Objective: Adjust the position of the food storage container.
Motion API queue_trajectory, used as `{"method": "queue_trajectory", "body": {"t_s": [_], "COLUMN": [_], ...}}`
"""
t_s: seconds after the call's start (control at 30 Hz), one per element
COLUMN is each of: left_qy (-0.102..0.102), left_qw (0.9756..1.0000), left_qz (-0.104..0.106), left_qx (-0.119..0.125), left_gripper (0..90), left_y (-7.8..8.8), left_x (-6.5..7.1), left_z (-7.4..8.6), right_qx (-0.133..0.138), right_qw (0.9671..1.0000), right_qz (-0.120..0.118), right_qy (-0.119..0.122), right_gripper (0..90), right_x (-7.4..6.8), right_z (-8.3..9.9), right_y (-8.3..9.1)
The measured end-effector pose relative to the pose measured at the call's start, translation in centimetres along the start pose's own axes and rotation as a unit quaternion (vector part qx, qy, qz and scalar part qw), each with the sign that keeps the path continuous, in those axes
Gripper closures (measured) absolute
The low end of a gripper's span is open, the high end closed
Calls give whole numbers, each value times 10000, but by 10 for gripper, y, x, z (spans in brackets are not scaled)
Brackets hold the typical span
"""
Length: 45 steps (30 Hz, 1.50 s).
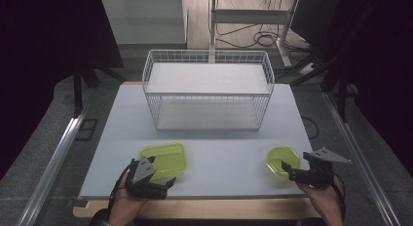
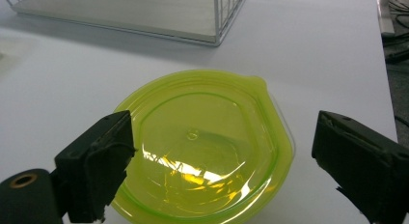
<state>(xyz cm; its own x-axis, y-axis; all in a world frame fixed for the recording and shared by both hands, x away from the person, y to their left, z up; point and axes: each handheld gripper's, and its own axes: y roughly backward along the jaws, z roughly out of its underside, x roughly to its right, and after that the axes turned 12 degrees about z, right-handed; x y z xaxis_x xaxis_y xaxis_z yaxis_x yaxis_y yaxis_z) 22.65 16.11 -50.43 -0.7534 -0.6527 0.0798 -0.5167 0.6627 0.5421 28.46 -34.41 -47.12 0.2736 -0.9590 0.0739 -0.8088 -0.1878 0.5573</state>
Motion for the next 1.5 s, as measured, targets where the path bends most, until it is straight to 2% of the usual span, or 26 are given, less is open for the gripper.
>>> {"method": "queue_trajectory", "body": {"t_s": [0.23,0.47,0.63,0.77,0.9,1.0,1.13,1.33,1.4,1.5], "left_qy": [-33,-81,-135,-164,-214,-242,-256,-278,-276,-279], "left_qw": [10000,10000,9999,9998,9997,9996,9995,9994,9994,9994], "left_qz": [4,-28,-58,-69,-99,-130,-132,-133,-131,-139], "left_qx": [23,10,-4,-13,-51,-79,-95,-134,-137,-142], "left_gripper": [39,39,38,38,38,36,35,35,35,35], "left_y": [1,1,1,0,-1,-2,-2,-2,-2,-2], "left_x": [0,0,0,1,1,1,1,1,1,1], "left_z": [1,2,2,2,2,2,2,2,2,2], "right_qx": [-44,11,-34,-5,21,93,52,3,-28,-42], "right_qw": [10000,9999,9996,9992,9982,9964,9931,9863,9845,9846], "right_qz": [-6,38,-57,-112,-227,-411,-654,-960,-1032,-990], "right_qy": [-28,165,263,374,558,734,974,1338,1417,1441], "right_gripper": [148,204,258,326,450,562,698,851,888,892], "right_x": [1,-3,-8,-12,-17,-21,-29,-42,-46,-48], "right_z": [-1,-3,-4,-6,-8,-10,-10,-12,-13,-14], "right_y": [1,4,4,6,9,12,11,9,9,8]}}
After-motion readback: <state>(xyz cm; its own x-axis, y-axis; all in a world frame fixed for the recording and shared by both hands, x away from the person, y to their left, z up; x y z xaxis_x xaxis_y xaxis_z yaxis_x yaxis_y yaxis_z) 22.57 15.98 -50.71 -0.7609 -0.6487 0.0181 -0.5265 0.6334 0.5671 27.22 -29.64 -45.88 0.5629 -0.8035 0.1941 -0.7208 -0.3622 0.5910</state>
